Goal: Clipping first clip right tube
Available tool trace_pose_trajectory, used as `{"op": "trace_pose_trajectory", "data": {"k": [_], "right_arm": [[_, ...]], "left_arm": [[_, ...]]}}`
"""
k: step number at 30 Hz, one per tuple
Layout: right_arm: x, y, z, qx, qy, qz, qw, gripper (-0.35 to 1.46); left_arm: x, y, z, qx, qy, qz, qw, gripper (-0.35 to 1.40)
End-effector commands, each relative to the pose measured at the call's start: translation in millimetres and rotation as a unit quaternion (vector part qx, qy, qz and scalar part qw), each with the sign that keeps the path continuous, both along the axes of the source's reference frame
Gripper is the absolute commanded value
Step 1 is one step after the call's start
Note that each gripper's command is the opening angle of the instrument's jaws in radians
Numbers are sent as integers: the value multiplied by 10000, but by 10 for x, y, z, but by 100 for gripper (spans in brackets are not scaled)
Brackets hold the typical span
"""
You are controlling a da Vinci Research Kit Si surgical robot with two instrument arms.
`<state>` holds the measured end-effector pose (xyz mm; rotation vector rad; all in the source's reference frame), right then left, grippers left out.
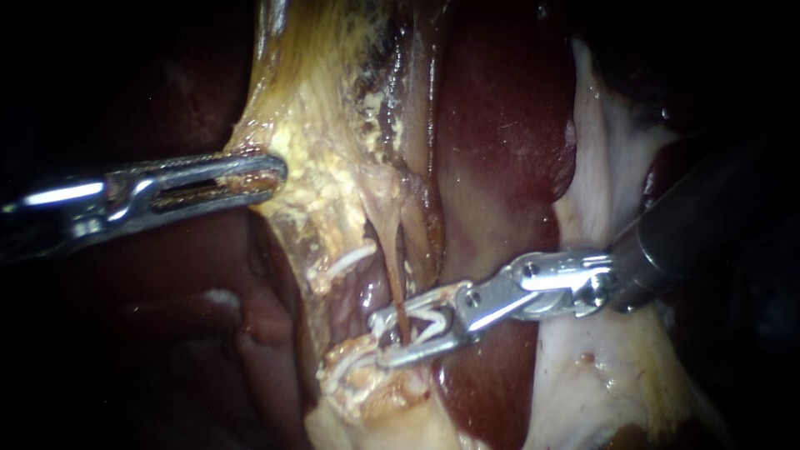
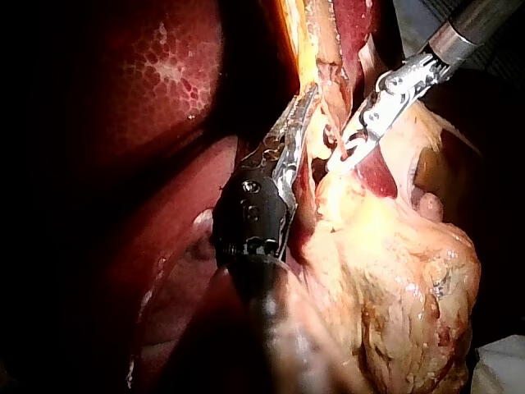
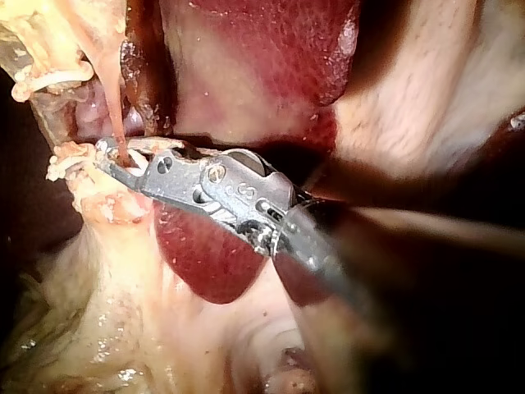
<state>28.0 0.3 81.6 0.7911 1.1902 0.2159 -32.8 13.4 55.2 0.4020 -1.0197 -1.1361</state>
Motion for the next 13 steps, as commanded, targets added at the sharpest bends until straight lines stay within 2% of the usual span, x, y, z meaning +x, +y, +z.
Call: {"op": "trace_pose_trajectory", "data": {"k": [1,13], "right_arm": [[-1,0,1,39,-11,-4,10000,-35],[0,-4,0,99,-12,-46,9999,-35]], "left_arm": [[0,0,0,1,0,-1,10000,-35],[0,1,0,5,-3,2,10000,-35]]}}
